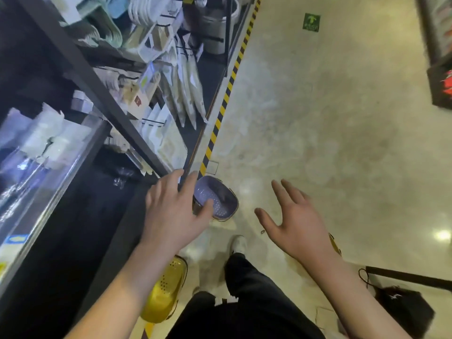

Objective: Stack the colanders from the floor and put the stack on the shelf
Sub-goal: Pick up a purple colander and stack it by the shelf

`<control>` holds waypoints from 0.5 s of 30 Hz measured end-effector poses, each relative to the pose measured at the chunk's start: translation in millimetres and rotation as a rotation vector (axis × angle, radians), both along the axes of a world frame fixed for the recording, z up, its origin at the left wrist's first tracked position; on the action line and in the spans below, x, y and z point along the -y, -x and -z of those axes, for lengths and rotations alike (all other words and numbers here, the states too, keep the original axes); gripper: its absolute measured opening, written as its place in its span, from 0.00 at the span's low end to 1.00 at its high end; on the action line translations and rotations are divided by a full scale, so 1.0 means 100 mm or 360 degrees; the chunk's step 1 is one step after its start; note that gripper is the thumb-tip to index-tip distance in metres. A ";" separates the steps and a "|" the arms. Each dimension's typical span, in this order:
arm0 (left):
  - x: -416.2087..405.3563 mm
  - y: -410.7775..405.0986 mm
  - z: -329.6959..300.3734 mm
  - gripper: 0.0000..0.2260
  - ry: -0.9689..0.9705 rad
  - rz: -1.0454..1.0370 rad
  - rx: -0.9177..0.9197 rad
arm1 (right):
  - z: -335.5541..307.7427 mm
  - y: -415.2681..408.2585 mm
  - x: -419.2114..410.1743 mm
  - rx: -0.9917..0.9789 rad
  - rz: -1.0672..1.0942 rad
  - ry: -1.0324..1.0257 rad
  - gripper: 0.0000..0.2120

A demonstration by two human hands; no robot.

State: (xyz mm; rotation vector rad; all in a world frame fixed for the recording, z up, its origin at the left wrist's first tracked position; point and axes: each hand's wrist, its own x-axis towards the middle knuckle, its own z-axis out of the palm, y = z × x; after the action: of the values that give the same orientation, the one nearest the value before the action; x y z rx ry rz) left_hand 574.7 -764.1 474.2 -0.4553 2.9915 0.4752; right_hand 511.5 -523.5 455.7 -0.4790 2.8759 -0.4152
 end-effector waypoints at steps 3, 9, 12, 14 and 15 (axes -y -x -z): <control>0.03 0.33 0.17 0.31 0.0016 0.0013 0.0036 | 0.11 0.36 0.07 0.0029 -0.0035 -0.0007 0.37; 0.15 0.87 0.70 0.30 -0.0023 0.0088 0.0102 | 0.58 0.90 0.28 0.0092 -0.0040 -0.0029 0.35; 0.28 1.14 1.15 0.29 -0.0043 0.0136 0.0162 | 1.03 1.12 0.44 0.0182 -0.0012 -0.0038 0.35; 0.38 1.33 1.62 0.30 -0.0055 0.0172 0.0259 | 1.48 1.26 0.55 0.0289 0.0021 -0.0068 0.34; 0.43 1.42 1.89 0.31 -0.0044 0.0199 0.0307 | 1.74 1.31 0.61 0.0314 0.0026 -0.0072 0.34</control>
State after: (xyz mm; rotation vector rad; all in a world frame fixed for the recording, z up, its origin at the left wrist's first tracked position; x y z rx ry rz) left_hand 432.6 -806.6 285.2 -0.2910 2.8032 0.4339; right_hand 380.3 -584.4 281.7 -0.3842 2.6939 -0.3762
